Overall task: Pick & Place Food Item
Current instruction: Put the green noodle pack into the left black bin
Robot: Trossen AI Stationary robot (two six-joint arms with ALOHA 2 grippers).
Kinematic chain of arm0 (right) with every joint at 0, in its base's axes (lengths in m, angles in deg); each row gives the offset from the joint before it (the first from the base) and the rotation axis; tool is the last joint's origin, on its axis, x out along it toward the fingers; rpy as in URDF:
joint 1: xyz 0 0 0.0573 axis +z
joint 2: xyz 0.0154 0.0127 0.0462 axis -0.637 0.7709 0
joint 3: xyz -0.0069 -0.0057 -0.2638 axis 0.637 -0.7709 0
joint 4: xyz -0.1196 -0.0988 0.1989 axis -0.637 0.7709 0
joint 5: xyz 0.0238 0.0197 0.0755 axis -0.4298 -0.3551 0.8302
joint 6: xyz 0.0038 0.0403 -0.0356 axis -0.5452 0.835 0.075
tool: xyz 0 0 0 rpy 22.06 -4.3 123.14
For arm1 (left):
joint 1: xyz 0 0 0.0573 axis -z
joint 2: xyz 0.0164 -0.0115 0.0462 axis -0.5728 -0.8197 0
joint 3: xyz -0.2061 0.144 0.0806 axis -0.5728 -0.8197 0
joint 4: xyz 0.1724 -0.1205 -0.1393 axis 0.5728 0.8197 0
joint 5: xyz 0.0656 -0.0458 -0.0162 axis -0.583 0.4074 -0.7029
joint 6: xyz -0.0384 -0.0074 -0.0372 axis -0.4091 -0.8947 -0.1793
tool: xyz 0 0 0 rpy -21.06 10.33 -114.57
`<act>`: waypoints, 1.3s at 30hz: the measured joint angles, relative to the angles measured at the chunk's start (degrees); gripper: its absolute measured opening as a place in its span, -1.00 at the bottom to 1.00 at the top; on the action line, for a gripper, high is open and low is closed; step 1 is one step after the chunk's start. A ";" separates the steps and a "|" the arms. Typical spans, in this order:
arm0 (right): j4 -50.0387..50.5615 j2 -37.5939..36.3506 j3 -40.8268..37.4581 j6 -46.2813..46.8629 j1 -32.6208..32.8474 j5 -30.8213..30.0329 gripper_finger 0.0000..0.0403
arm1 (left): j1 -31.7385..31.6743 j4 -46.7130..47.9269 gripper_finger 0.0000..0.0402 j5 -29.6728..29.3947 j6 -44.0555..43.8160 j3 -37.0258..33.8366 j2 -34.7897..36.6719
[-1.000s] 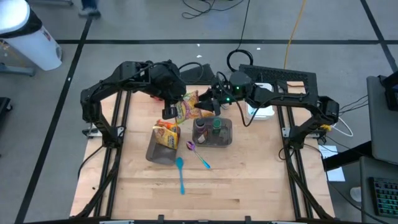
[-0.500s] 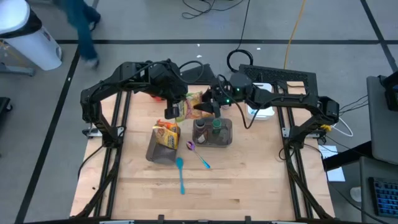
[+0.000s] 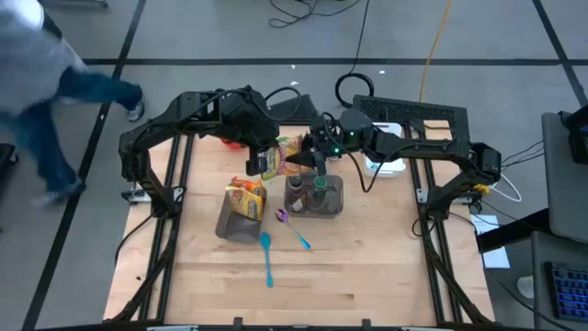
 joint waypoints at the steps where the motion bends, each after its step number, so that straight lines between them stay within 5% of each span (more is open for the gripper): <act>1: 0.00 0.00 0.00 0.00 0.00 -0.02 -0.07 | 0.00 0.05 -1.00 0.00 -0.09 0.00 0.00; 25: -0.02 0.00 -0.02 0.00 -0.02 0.05 -0.18 | -0.15 0.24 -0.94 0.02 0.50 0.00 0.00; 39: -0.02 0.00 -0.04 -0.72 0.00 0.28 -0.19 | -0.19 -0.75 -0.24 -0.17 0.43 0.00 0.36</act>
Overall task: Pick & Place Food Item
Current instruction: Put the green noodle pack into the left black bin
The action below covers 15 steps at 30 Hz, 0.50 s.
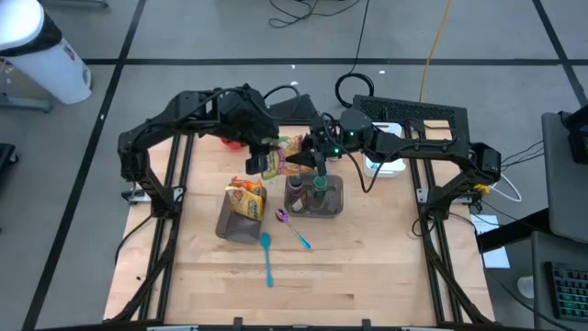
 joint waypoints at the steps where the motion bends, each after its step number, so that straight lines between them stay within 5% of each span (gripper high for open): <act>1: 0.02 0.00 0.00 -0.33 0.00 -0.01 -0.19 | -0.01 -0.70 -0.20 0.05 -0.15 0.06 0.13; 6: 0.04 0.00 0.00 -2.37 0.00 -0.11 -0.20 | -0.93 -1.68 -0.08 3.70 -1.71 3.60 0.93; 15: 2.39 -0.26 1.50 -8.19 1.45 2.72 -0.20 | -7.48 0.36 -0.08 19.54 -7.68 8.20 0.93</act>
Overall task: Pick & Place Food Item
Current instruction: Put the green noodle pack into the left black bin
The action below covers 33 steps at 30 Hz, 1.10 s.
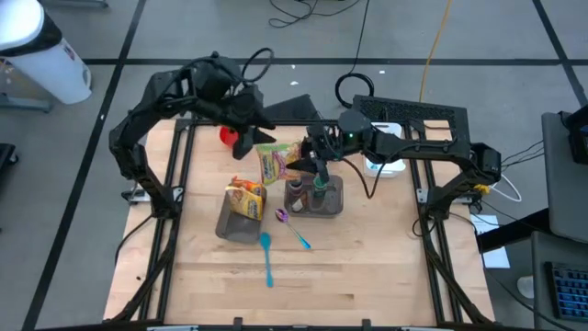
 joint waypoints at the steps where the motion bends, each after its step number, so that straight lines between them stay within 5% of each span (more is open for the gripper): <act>1: 1.03 0.00 0.86 -1.29 0.46 0.04 -0.20 | -0.50 1.03 -0.09 0.02 -0.13 -0.08 -0.05; 15: 16.11 -0.04 8.14 -15.81 2.51 -3.41 -0.21 | -1.66 0.81 -0.12 9.10 -4.35 -0.01 -1.55; 33: 18.70 -0.04 9.14 -18.83 2.13 -4.88 -0.21 | -0.88 5.89 -0.12 8.12 -4.12 -0.03 -5.42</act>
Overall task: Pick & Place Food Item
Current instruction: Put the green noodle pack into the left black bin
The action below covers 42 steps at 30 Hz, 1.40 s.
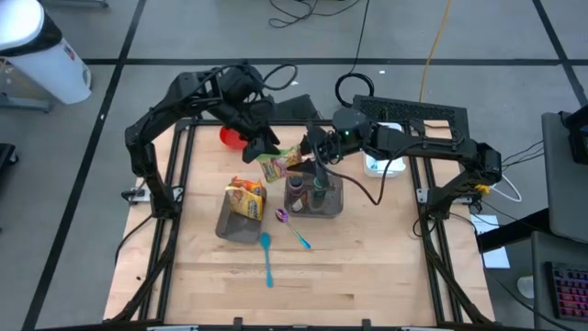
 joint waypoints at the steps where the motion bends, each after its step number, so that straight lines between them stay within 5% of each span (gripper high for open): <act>1: -0.01 0.00 0.00 -0.17 0.00 -0.02 -0.21 | -0.04 0.52 -0.12 -0.01 -0.02 -0.01 -0.14; 22: 0.44 0.00 0.00 -0.46 -0.83 0.20 -0.21 | 0.18 4.38 -0.15 0.35 1.13 -0.02 -2.23; 34: 1.49 0.00 -0.04 -0.55 -0.85 0.17 -0.21 | -0.26 4.33 -0.75 0.43 1.72 -0.02 -2.23; 42: 1.84 0.02 -0.05 -0.55 -0.85 0.15 -0.21 | -0.26 4.20 -0.98 0.43 2.80 -0.02 -2.23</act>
